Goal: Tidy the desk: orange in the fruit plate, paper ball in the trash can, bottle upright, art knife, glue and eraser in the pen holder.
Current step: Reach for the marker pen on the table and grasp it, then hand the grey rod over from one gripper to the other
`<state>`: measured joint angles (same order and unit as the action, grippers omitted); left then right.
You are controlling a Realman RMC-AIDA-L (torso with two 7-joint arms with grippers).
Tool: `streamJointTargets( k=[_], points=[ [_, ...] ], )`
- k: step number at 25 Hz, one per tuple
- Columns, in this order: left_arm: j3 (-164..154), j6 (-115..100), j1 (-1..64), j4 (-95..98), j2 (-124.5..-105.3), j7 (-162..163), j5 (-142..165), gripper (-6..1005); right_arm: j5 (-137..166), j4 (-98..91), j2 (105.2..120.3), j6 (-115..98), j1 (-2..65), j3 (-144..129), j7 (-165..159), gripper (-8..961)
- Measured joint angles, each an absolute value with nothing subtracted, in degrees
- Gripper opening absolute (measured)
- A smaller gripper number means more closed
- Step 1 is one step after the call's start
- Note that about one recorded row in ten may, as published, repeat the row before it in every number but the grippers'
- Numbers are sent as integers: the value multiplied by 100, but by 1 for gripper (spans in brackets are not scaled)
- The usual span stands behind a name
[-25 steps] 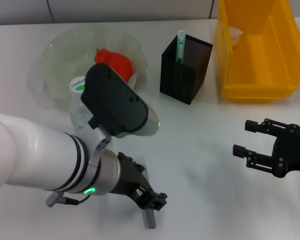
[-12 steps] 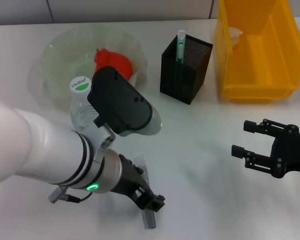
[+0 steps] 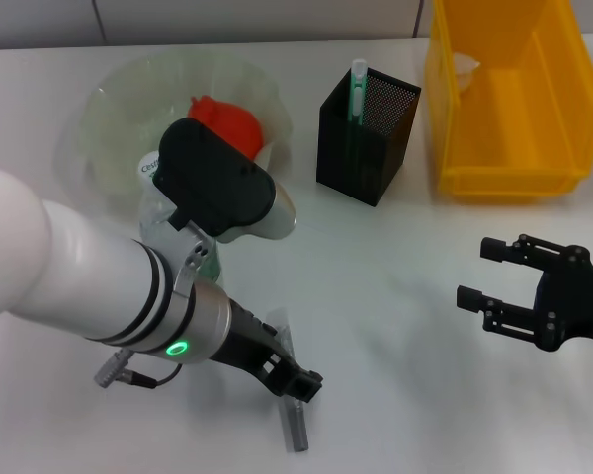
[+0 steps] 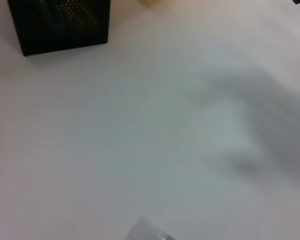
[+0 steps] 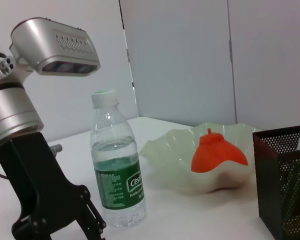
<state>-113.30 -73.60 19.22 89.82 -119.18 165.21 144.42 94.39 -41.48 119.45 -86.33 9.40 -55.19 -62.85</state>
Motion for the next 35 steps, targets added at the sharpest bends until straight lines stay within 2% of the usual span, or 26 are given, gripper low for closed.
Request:
streamJointTargets(
  k=[19,25,28,35],
  points=[
    [-11673,-7494,2252,8730,-11918,16515,14756,755,9440,-4184,11935,-8683,943,-5520,-6346,707],
    [-11756,-7558,2279,8764,-11916,16515,14816,561,9440,-4186,11935,-8691,948,-5520,-6356,708],
    [-11763,-7629,2282,8809,-11918,16515,14849,403,9440,-4190,11935,-8694,949,-5520,-6358,707],
    [-11781,-7670,2327,8834,-11918,16515,14989,273,9439,-4192,11935,-8703,949,-5519,-6397,707]
  ],
)
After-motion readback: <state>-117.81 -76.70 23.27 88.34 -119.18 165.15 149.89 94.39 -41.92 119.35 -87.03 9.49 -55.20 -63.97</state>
